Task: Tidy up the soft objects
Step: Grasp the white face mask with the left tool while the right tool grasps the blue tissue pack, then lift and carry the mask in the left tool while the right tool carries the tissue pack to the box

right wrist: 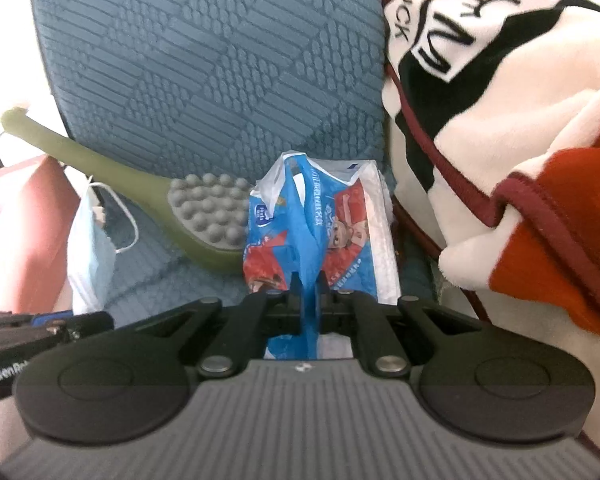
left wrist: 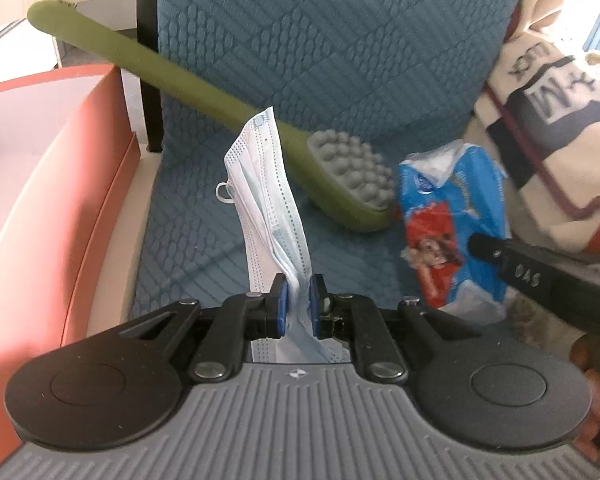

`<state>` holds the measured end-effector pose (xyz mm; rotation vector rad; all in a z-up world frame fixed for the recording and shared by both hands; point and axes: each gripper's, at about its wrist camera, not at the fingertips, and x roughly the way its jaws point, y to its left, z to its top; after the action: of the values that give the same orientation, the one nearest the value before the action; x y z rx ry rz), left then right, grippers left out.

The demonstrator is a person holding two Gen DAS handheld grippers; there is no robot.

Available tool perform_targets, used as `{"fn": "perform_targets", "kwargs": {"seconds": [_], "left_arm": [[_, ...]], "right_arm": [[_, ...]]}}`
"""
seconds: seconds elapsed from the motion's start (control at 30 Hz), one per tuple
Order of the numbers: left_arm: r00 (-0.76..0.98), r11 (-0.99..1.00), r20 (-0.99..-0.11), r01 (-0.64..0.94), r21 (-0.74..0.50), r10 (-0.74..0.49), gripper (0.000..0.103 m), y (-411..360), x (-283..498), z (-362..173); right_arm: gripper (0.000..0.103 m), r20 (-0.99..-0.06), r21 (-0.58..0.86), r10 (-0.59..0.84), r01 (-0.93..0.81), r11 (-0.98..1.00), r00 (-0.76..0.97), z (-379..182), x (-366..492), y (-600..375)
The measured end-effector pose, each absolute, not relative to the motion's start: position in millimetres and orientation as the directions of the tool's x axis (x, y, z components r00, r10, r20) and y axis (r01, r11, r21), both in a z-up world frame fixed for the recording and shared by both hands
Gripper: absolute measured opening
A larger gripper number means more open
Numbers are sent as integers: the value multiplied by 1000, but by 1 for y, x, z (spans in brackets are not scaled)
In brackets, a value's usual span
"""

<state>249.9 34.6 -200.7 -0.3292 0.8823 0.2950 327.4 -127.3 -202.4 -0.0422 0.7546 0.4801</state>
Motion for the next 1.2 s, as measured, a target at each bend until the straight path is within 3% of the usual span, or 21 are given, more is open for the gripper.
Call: {"fn": "perform_targets", "kwargs": {"seconds": [0.5,1.2], "left_arm": [[666,934,-744,-298,-196,56,14,29,199,-154],[700,939,-712,-208,-274,-53,14,22,137,-135]], "right_arm": [[8,-611,160,458,-466,870,646,-171,256,-142],[8,-632,238,501,-467,851,591,-154,184,-164]]}}
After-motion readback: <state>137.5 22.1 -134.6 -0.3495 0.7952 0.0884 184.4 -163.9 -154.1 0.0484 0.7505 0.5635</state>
